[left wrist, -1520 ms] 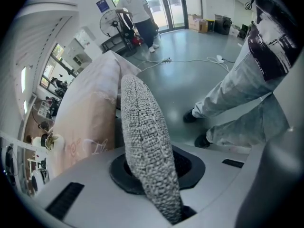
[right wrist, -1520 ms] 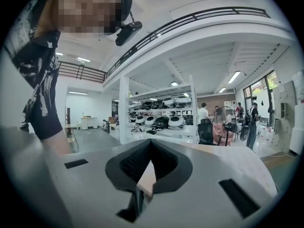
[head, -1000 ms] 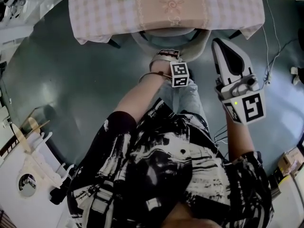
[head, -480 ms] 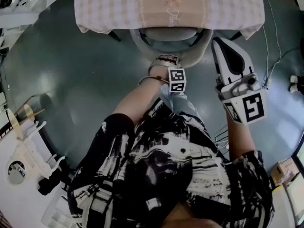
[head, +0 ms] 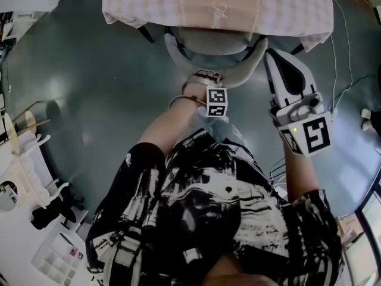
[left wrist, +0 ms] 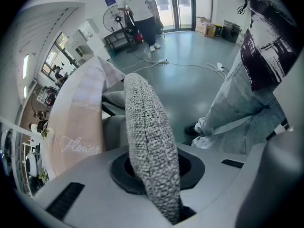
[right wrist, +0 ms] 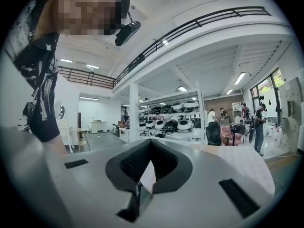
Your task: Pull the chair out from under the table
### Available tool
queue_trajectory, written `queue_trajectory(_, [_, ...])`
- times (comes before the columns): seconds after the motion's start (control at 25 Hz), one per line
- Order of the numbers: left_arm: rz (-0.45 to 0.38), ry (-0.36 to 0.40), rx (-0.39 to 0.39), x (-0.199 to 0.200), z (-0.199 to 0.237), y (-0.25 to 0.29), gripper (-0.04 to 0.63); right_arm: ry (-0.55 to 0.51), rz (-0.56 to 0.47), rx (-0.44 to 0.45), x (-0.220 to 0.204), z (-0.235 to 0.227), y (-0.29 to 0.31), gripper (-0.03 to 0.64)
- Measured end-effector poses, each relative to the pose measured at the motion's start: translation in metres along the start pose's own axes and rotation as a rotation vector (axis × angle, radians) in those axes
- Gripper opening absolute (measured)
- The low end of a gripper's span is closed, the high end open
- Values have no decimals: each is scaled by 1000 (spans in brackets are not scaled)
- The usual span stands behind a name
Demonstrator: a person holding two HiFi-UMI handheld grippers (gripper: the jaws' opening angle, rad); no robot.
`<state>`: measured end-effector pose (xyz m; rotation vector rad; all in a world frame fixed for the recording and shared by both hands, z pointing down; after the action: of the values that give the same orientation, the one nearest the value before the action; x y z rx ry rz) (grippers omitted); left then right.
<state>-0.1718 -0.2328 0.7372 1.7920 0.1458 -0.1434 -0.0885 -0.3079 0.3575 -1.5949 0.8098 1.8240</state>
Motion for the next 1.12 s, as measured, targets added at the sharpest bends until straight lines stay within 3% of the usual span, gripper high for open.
queue_trajectory(0.44, [-7, 5, -9, 0, -59, -14, 49, 5, -1, 1, 5, 44, -18, 0])
queue_trajectory(1.12, [-28, 91, -21, 5, -160, -36, 51, 1, 22, -111, 14, 144, -97, 0])
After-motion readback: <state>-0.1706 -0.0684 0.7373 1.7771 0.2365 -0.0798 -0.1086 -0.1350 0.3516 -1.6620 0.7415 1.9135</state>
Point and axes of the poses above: the fingertips, and each gripper's own axes: y forward along the fingers, z to its left, x out of its top, the point moved 4 cm from there along -y, backward along the fingers, and after that the axes turned 6 degrees about -y, right-handed, at the moved point
